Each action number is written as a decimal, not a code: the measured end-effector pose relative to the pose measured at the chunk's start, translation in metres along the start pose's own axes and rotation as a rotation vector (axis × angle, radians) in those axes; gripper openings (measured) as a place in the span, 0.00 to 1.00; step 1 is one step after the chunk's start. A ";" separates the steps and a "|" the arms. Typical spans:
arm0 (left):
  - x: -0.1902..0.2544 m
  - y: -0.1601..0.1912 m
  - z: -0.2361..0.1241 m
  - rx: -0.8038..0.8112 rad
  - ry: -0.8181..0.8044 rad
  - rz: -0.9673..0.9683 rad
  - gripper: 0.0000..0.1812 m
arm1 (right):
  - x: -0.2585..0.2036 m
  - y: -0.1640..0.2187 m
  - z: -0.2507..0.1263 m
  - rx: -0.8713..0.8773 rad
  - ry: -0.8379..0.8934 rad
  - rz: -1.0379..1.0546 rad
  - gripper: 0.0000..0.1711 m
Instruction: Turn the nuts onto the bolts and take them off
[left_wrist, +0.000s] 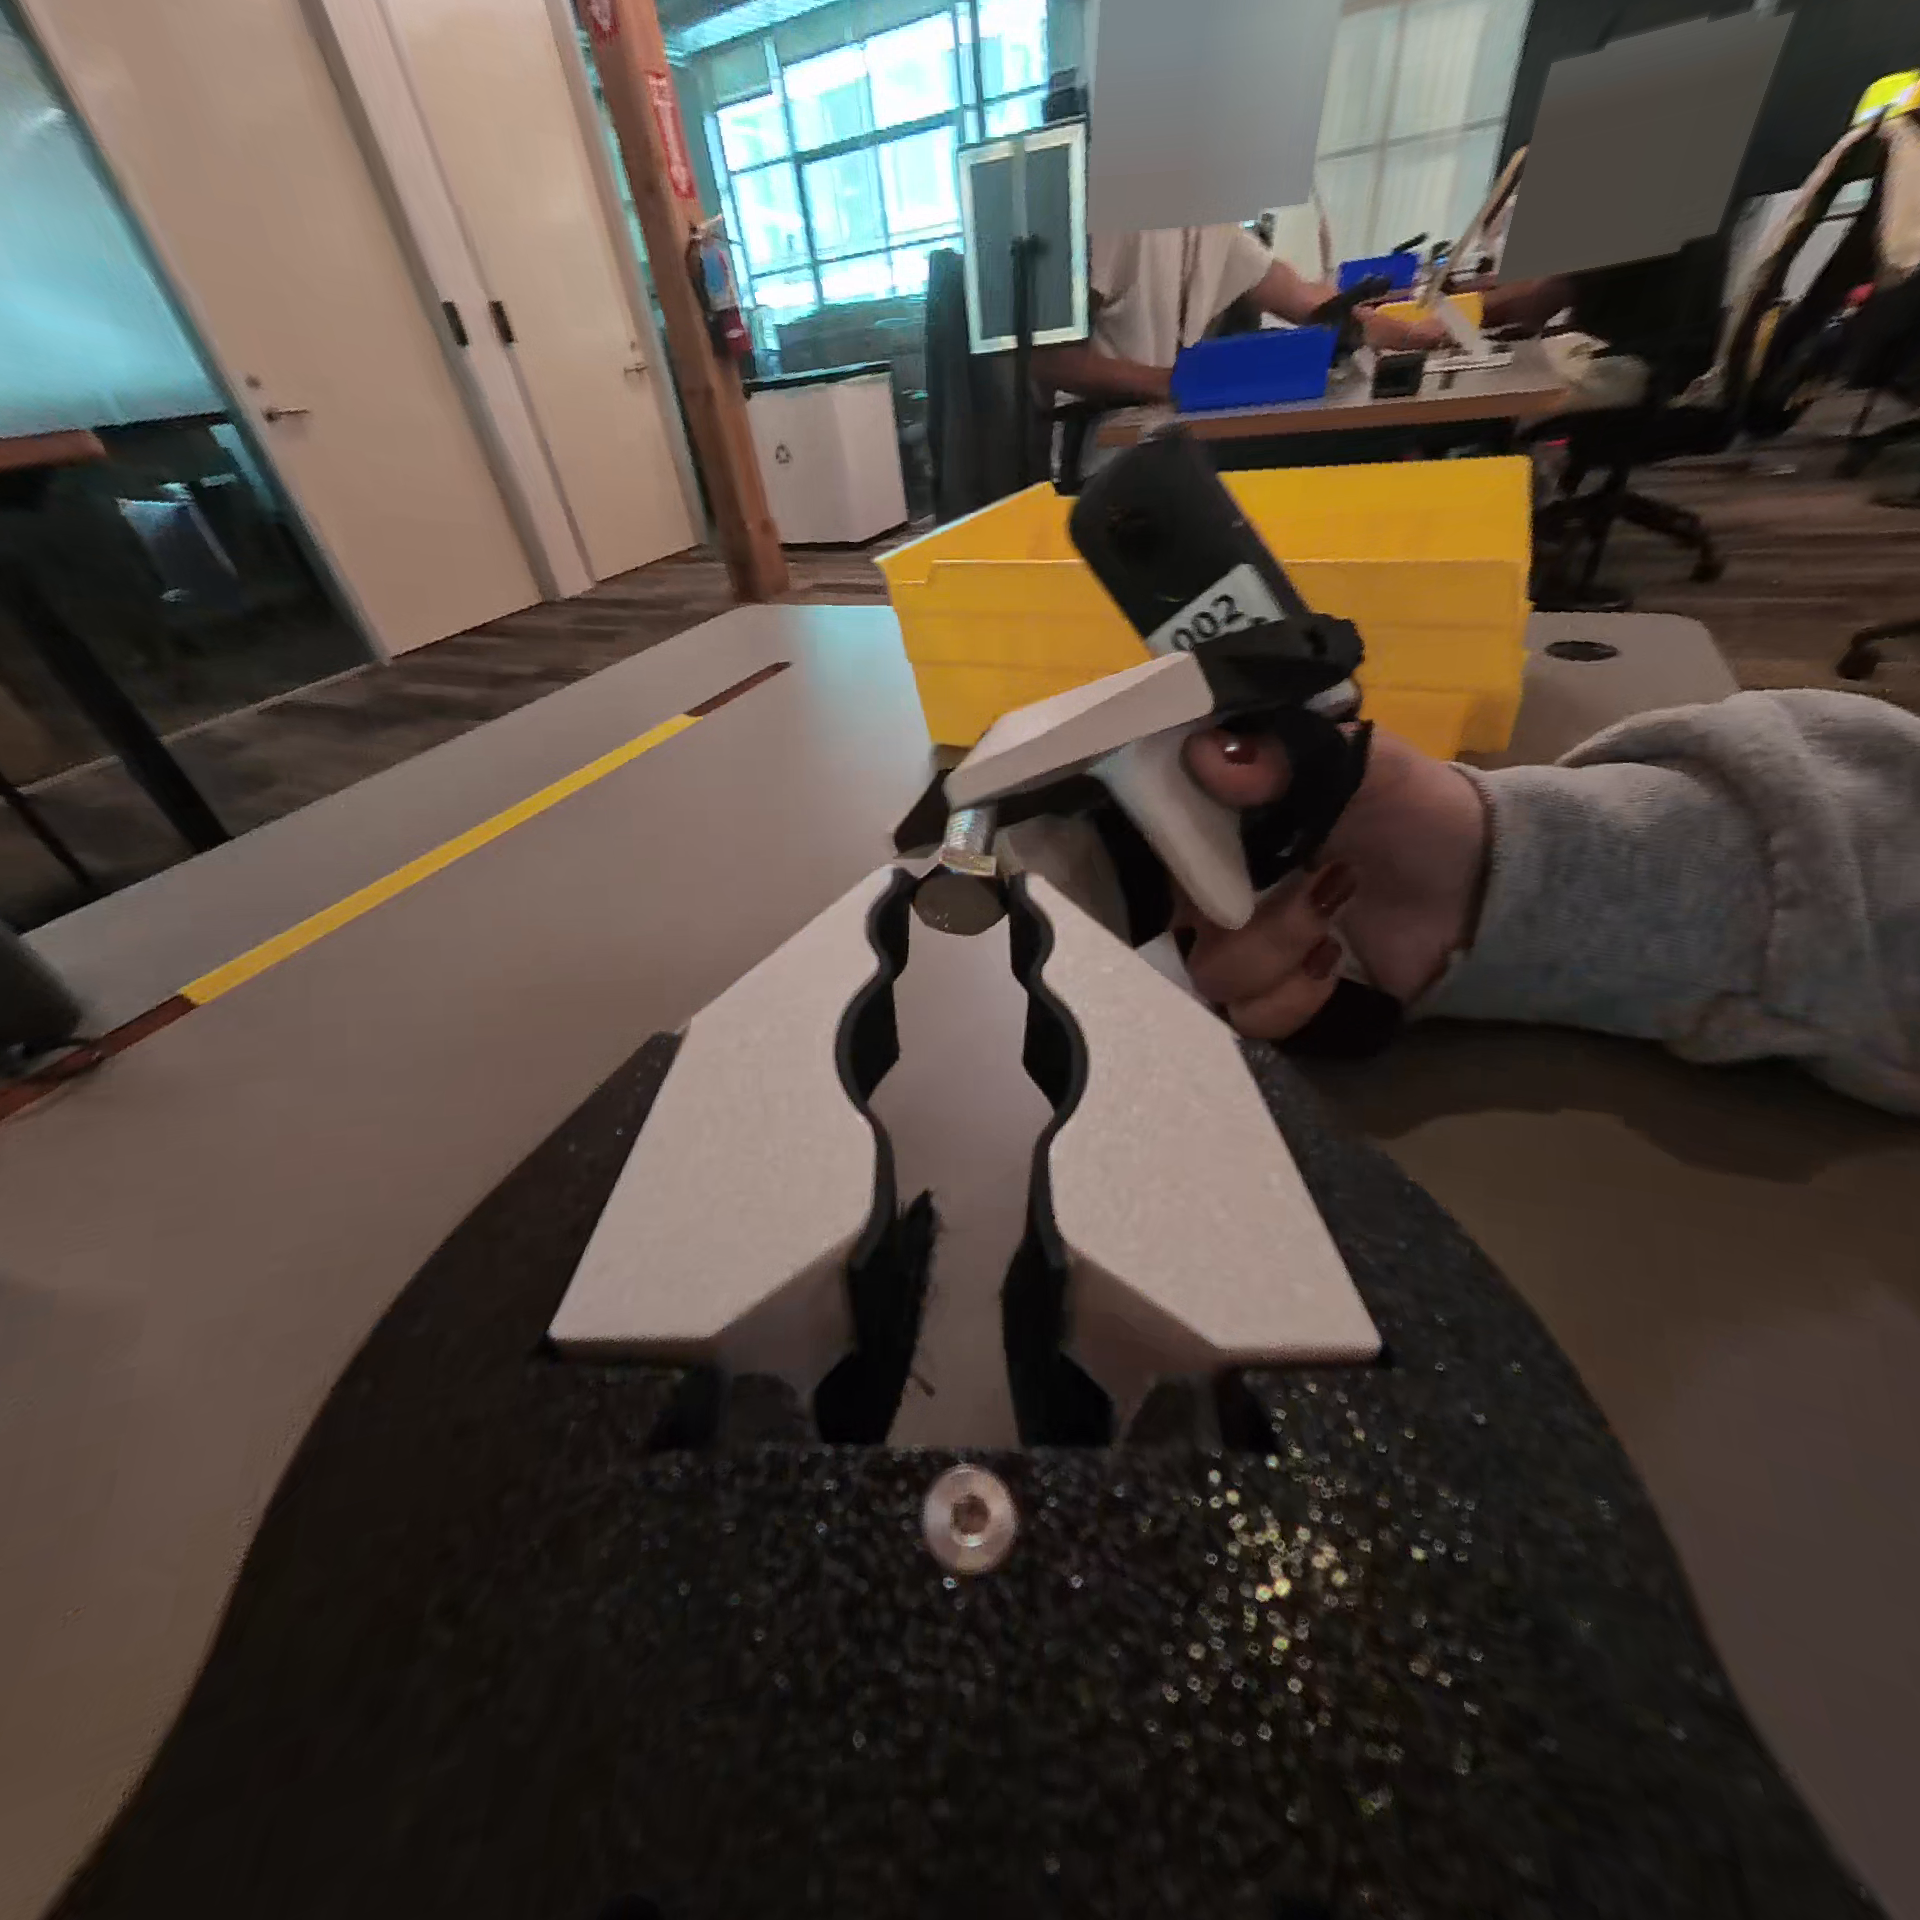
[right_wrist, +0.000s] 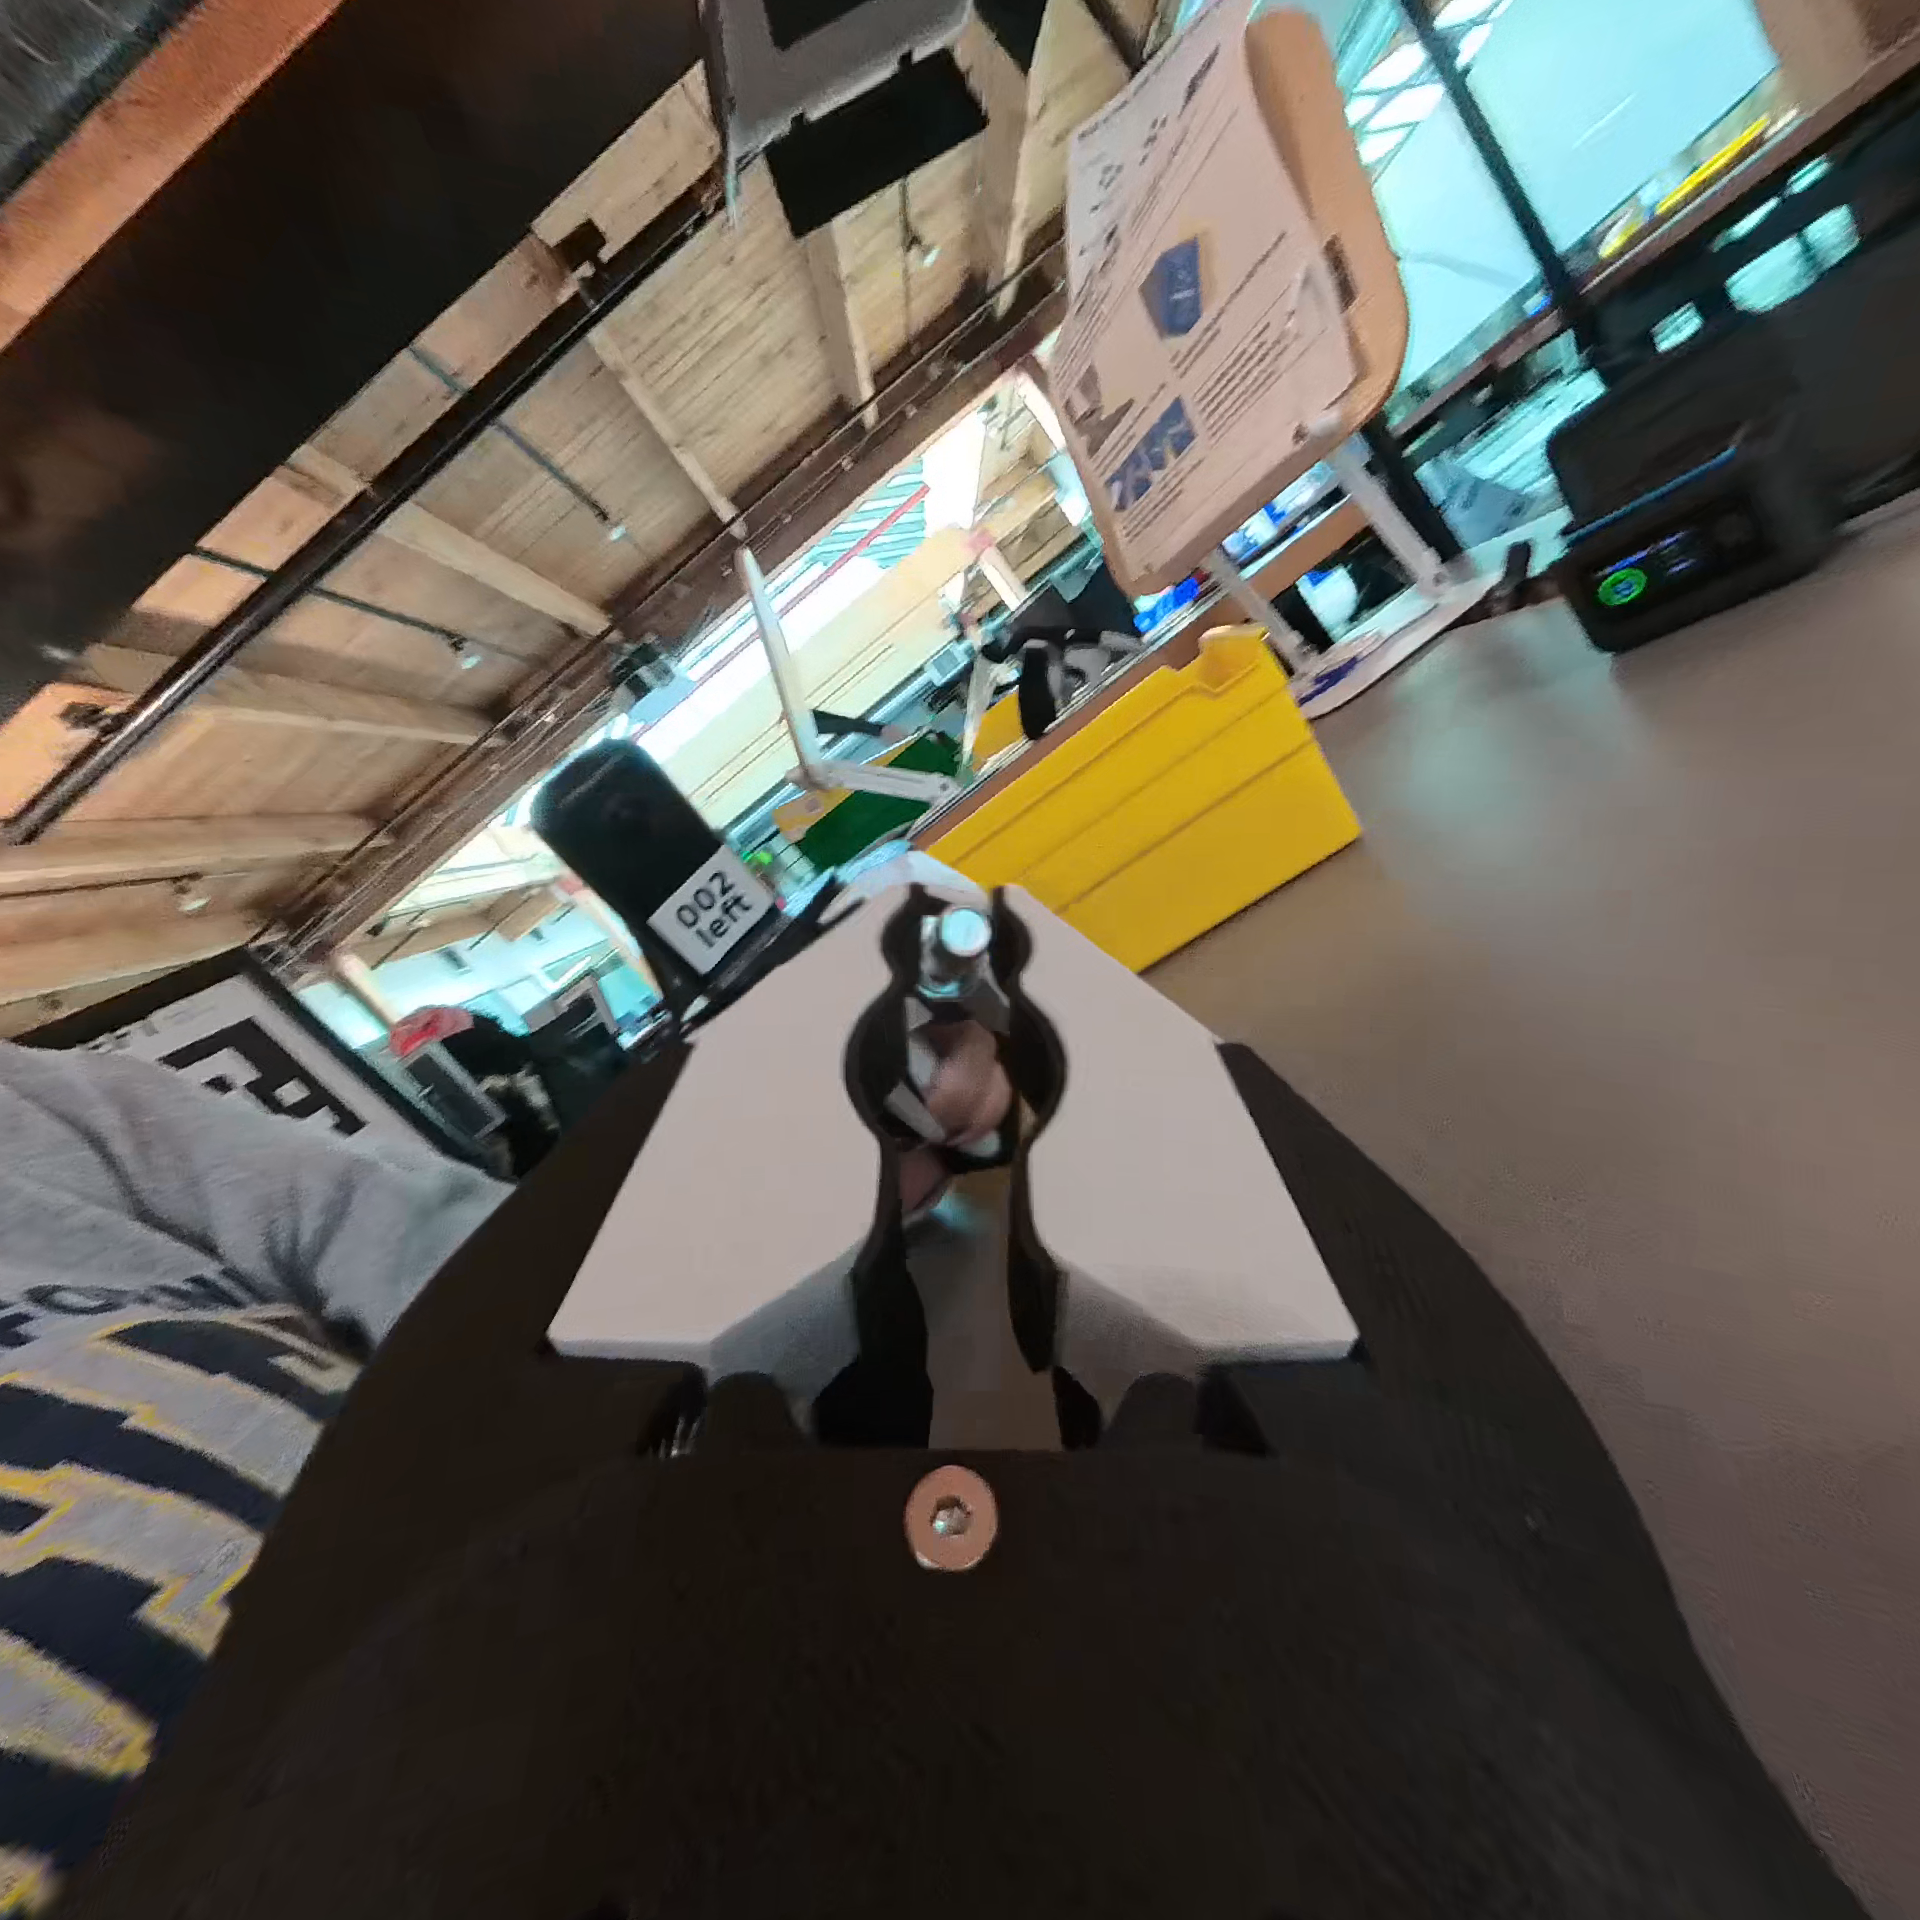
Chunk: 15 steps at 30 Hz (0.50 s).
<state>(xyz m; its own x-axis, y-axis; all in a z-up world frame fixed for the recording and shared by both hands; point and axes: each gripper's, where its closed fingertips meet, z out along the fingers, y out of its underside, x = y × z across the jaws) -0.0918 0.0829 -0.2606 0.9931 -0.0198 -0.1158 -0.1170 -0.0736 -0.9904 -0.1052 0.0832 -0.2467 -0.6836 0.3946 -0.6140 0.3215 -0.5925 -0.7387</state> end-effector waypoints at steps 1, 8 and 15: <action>0.002 0.002 0.001 -0.006 0.014 -0.006 0.09 | -0.002 0.001 0.001 -0.010 -0.019 0.009 0.05; 0.015 0.033 -0.003 -0.134 0.158 -0.065 0.16 | -0.008 0.026 0.000 -0.271 0.033 -0.347 0.05; 0.023 0.041 -0.004 -0.179 0.172 0.038 0.14 | -0.011 0.046 -0.001 -0.409 0.025 -0.490 0.05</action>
<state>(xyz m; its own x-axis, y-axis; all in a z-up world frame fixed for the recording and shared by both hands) -0.0733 0.0750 -0.3032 0.9731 -0.1944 -0.1233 -0.1698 -0.2447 -0.9546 -0.0821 0.0525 -0.2743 -0.8012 0.5706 -0.1803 0.2028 -0.0246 -0.9789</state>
